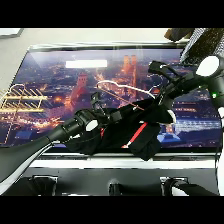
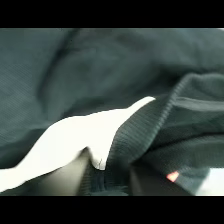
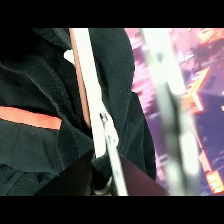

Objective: Fold the clothes and pants, and hang the long-sleeved shirts on hangers.

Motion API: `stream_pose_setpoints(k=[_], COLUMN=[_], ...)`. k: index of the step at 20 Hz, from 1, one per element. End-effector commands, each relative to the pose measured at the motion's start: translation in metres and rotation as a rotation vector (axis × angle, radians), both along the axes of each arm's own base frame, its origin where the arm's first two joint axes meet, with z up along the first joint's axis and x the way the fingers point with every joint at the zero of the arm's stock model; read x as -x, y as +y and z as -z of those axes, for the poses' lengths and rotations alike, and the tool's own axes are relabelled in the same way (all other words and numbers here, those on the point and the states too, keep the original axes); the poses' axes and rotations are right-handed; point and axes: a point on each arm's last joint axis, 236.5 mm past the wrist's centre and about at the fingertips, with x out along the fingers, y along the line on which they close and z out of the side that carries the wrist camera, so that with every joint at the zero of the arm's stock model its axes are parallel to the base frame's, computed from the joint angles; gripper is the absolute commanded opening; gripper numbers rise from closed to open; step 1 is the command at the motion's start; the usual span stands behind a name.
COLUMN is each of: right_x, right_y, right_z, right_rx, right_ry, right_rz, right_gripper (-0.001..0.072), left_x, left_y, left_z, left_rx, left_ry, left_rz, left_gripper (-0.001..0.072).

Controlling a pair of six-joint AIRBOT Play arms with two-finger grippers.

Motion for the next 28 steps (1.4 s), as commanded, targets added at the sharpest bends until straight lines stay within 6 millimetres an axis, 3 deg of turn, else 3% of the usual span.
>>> stream_pose_setpoints(k=[1, 3, 6, 12, 20, 25, 28], right_x=[0.000, 0.001, 0.009, 0.018, 0.027, 0.014, 0.012], right_y=[0.000, 0.000, -0.001, -0.012, -0.008, 0.015, 0.015], right_z=[0.000, 0.000, 0.002, 0.004, -0.003, -0.003, 0.004], right_rx=[-0.001, -0.001, 0.000, 0.027, 0.005, -0.001, 0.070], right_ry=[0.000, 0.006, 0.049, 0.119, 0.145, 0.080, 0.063], right_rz=[0.003, 0.005, 0.019, 0.142, 0.176, 0.152, 0.151], right_gripper=[0.0046, 0.0046, 0.0045, 0.0044, 0.0043, 0.0043, 0.0043], left_x=[-0.012, -0.017, -0.026, -0.052, -0.090, -0.098, -0.101], left_y=[0.011, 0.016, 0.026, 0.077, 0.096, 0.104, 0.110], left_z=[0.004, 0.004, -0.006, -0.030, -0.065, -0.067, -0.066], left_rx=[-0.035, -0.041, -0.041, -0.078, -0.027, -0.034, -0.050], left_ry=[-0.020, -0.028, -0.049, -0.086, -0.165, -0.181, -0.191], left_rz=[-0.035, -0.043, -0.053, -0.039, -0.013, -0.018, 0.009], left_gripper=[0.0135, 0.0041, 0.0040, 0.0040, 0.0040, 0.0040, 0.0040])
